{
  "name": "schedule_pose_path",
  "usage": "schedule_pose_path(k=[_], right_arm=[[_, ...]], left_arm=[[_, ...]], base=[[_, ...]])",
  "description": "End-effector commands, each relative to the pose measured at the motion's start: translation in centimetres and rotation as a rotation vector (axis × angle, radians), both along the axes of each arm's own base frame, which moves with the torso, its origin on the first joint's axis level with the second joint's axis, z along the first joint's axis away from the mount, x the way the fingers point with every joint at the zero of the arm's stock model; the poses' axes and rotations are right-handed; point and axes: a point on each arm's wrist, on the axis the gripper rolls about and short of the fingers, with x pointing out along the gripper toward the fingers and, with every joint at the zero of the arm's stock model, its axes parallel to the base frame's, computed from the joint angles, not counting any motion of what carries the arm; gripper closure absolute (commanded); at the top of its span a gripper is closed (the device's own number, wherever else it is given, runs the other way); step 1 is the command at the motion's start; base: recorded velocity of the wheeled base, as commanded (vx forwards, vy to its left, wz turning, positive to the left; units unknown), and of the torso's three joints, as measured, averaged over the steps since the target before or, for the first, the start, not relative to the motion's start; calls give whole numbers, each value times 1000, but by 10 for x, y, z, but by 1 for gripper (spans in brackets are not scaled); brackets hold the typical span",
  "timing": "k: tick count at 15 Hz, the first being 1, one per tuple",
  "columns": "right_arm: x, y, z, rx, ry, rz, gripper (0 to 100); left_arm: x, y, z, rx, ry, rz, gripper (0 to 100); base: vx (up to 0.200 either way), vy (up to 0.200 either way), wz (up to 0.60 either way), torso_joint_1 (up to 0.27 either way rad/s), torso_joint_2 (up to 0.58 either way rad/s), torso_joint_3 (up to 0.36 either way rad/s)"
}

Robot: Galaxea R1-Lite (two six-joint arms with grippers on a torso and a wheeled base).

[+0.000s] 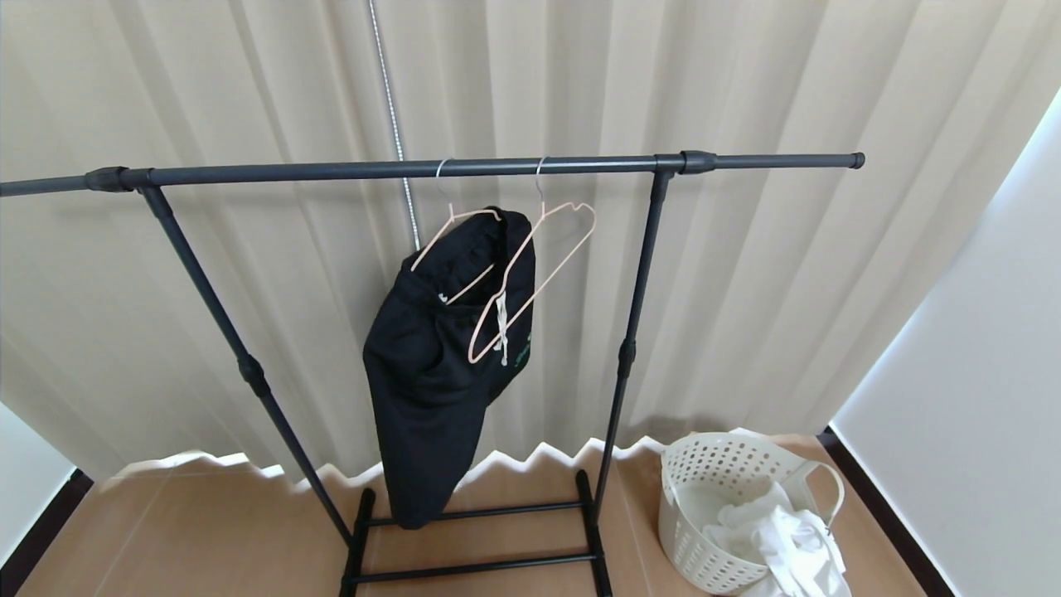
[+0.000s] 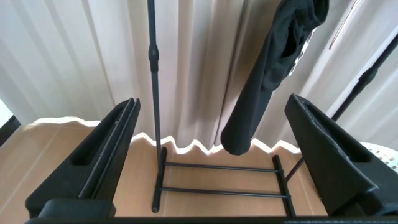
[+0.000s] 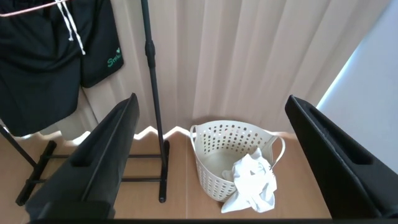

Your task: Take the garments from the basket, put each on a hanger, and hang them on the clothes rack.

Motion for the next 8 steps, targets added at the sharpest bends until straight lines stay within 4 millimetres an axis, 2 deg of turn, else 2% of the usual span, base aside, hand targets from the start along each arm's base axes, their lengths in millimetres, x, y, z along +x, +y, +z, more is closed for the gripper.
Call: schedule_pose_path(k=[1,8], right_arm=[[0,0,0,0,2,1,0],[0,0,0,0,2,2,0]], left_arm=[[0,0,0,0,1,1,0],[0,0,0,-3,1,1,0]], base=[[0,0,0,-163,354,212],[0,0,0,-152,360,208]])
